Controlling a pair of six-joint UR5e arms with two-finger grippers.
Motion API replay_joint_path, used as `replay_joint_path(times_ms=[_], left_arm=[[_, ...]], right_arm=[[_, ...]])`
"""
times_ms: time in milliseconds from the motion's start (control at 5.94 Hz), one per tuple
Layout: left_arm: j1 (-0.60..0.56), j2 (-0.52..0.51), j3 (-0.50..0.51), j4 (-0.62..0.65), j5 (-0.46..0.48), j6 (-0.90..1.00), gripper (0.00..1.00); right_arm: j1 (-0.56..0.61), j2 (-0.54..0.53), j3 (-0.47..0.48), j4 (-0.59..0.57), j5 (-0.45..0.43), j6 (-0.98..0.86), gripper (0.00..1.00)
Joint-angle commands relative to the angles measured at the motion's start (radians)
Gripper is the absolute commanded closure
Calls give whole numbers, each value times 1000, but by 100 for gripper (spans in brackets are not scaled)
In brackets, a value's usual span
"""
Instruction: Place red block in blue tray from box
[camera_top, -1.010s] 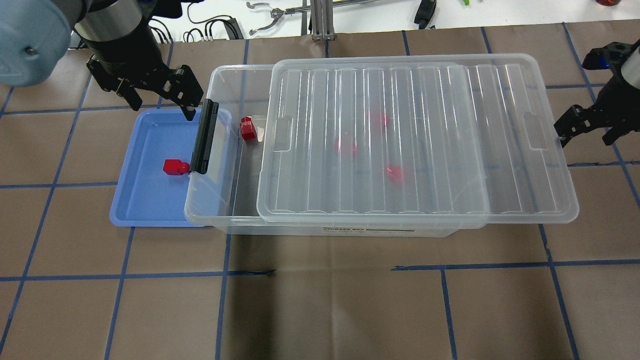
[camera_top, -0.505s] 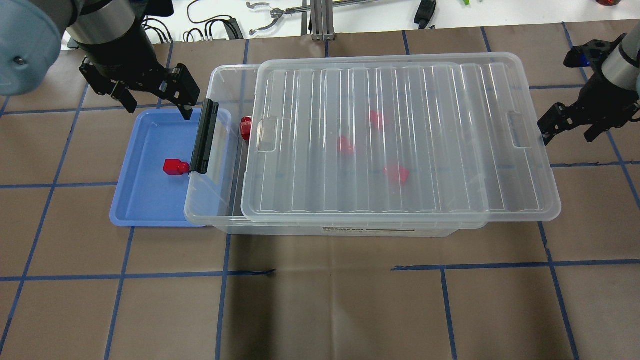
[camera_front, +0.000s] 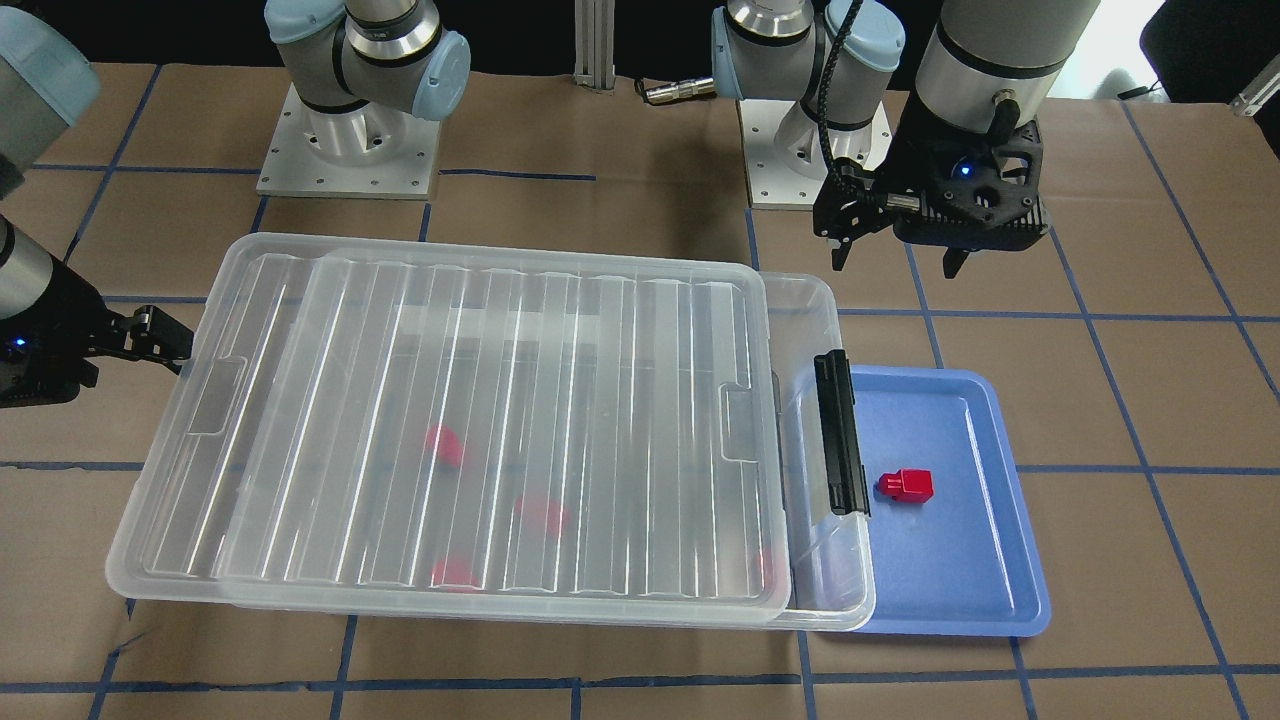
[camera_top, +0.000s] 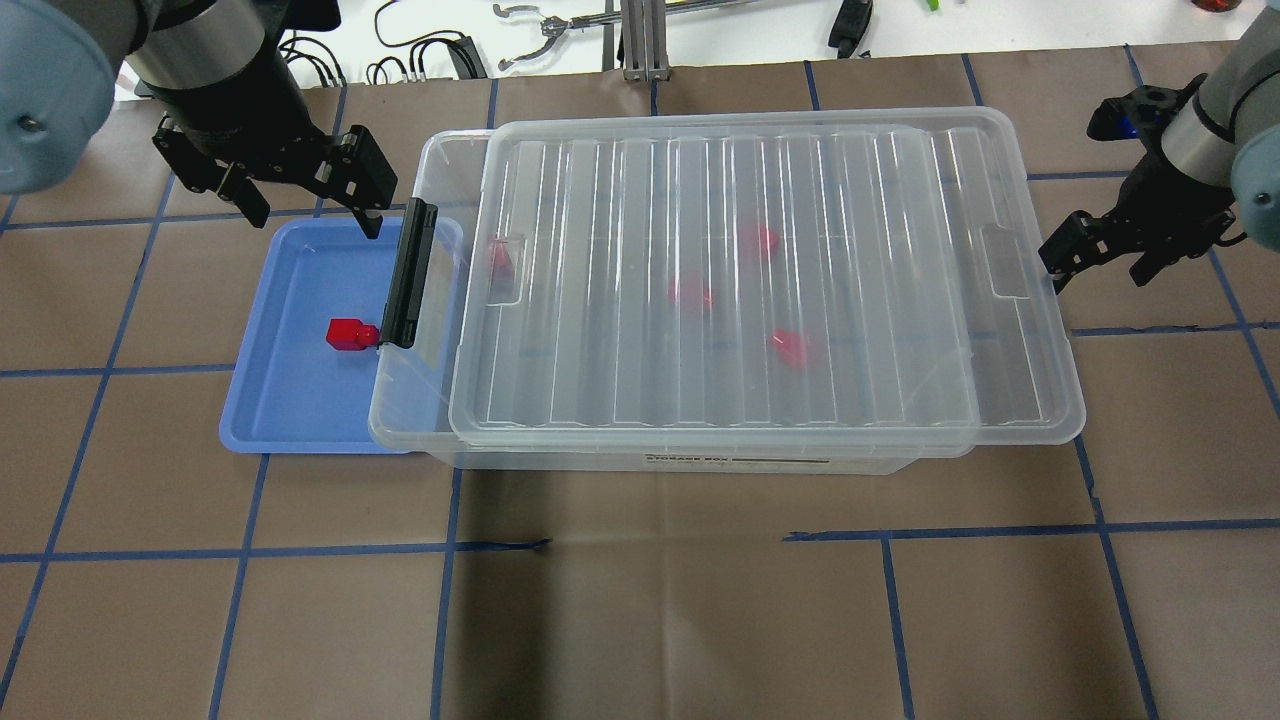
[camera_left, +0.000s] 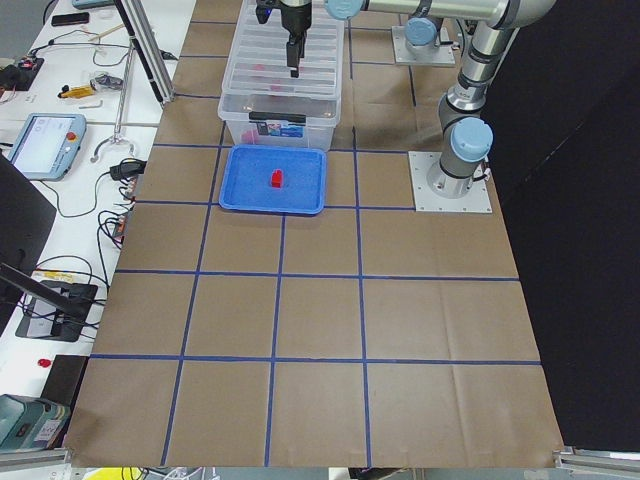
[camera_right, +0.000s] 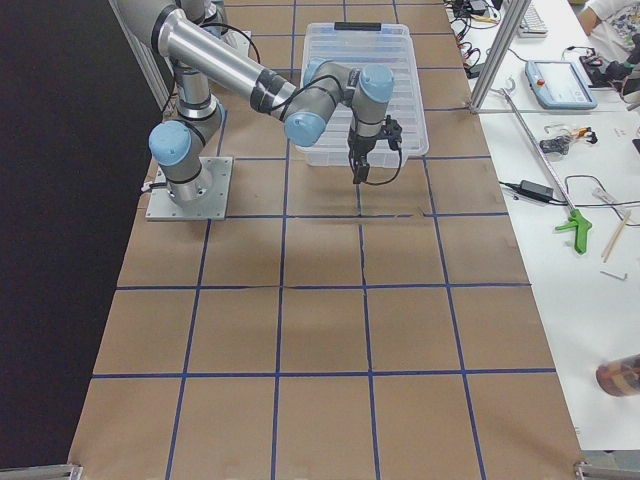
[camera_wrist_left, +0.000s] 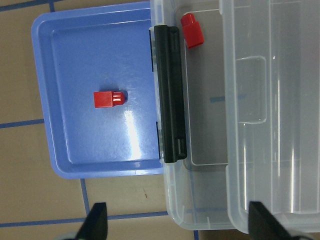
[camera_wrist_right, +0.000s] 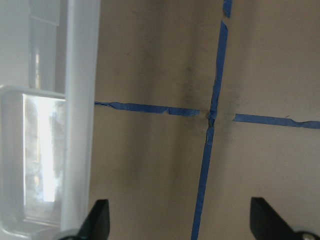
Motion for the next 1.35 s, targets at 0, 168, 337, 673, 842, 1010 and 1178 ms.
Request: replay_joint_path(times_ms=[0, 168, 337, 673, 842, 1010, 1178], left_arm=[[6, -2, 1, 3, -50, -14, 2], [6, -2, 1, 3, -48, -12, 2], [4, -2, 1, 3, -48, -12, 2], [6, -5, 2, 3, -48, -6, 2], [6, -8, 2, 3, -47, -6, 2], [6, -6, 2, 3, -48, 0, 2], [6, -6, 2, 3, -48, 2, 2]], right_arm=[[13, -1, 4, 0, 40, 2, 0], [25, -1, 4, 0, 40, 2, 0], [37, 0, 4, 0, 43, 0, 0], [62, -1, 1, -2, 43, 2, 0], [63, -7, -9, -2, 40, 3, 0], [63, -32, -40, 0, 40, 12, 0], [71, -47, -93, 18, 37, 13, 0]])
